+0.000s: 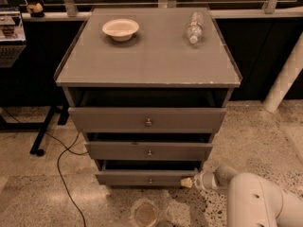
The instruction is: Close bottom drawer
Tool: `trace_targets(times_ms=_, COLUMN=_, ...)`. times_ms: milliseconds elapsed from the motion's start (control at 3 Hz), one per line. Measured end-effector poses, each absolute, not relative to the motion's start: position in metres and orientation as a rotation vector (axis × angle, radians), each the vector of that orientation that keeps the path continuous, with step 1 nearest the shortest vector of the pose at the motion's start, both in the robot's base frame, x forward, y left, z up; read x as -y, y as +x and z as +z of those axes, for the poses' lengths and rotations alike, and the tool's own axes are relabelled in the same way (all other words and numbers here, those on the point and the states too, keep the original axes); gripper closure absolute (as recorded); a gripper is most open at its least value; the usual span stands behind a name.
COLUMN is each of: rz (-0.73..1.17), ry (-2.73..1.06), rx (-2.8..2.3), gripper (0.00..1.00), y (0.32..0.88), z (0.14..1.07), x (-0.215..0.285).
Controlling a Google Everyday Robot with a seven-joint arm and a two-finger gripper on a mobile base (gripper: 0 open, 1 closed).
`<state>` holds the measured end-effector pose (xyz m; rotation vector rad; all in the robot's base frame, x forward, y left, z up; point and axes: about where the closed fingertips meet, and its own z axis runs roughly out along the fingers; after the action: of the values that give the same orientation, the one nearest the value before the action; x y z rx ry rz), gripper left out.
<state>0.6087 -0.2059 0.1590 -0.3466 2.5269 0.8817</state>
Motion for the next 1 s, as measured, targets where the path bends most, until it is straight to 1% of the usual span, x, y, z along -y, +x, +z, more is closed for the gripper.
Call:
trace_targets(times_ms=333, rz=0.882, ry=-0.347, rx=-2.527, gripper=1.0, y=0.607, z=0.159, x=0.206)
trace_targets(times_ms=667, rz=0.875, ry=-0.356, rx=-2.499, gripper=1.0, y=0.634, z=0.169, x=0.205)
trace_targets(times_ms=1000, rz=0.876, ry=-0.356, rx=-2.499, gripper=1.0, y=0.632, z=0.169, x=0.205)
